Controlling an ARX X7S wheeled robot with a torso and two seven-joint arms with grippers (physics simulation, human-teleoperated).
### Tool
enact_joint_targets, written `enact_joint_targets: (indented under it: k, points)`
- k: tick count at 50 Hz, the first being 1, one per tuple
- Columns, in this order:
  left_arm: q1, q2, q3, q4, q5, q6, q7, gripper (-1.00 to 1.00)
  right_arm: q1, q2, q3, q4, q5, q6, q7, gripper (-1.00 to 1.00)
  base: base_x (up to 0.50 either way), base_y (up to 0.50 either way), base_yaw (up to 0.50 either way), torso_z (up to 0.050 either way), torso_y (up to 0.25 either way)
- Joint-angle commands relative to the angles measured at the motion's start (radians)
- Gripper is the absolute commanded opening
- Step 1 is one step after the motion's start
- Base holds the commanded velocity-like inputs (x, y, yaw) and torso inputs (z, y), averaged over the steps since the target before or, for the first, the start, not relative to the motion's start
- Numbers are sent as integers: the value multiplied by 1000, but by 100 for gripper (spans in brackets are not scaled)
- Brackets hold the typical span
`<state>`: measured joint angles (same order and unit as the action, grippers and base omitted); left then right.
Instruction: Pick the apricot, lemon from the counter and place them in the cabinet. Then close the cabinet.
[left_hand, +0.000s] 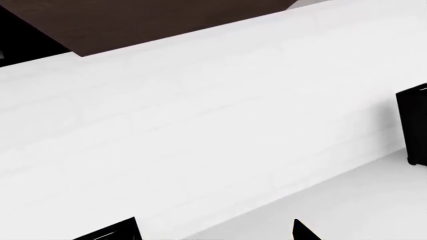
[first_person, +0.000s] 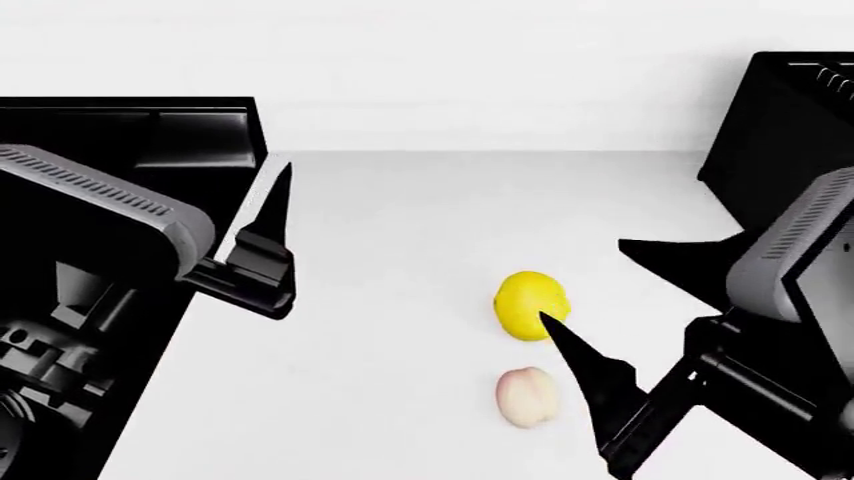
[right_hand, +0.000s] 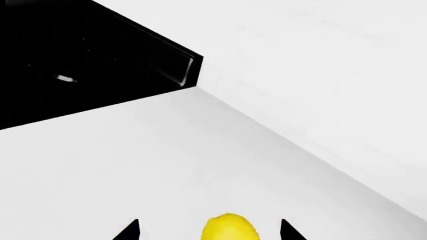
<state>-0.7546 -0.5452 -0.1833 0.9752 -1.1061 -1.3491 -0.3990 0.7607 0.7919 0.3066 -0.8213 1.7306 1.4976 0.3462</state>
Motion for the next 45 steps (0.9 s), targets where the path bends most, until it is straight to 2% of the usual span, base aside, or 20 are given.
enact_joint_targets:
  k: [1,12,16,45]
  points:
    - [8,-13,19,-2,-4,20,-12,100,-72,-20,12,-36,-47,26,-138,100,0,0,0,0,0]
    - [22,-27,34,-8,0,49,-15,100,-121,-71,-121,-59,-287,14,-272,100,0,0,0,0,0]
    - [22,-34,32,-11,-7,55,-20,100,-118,-71,-171,-54,-321,11,-281,100,0,0,0,0,0]
    - [59,-69,76,-19,18,119,-20,100,-222,-2,-454,9,-657,-130,-390,100,0,0,0,0,0]
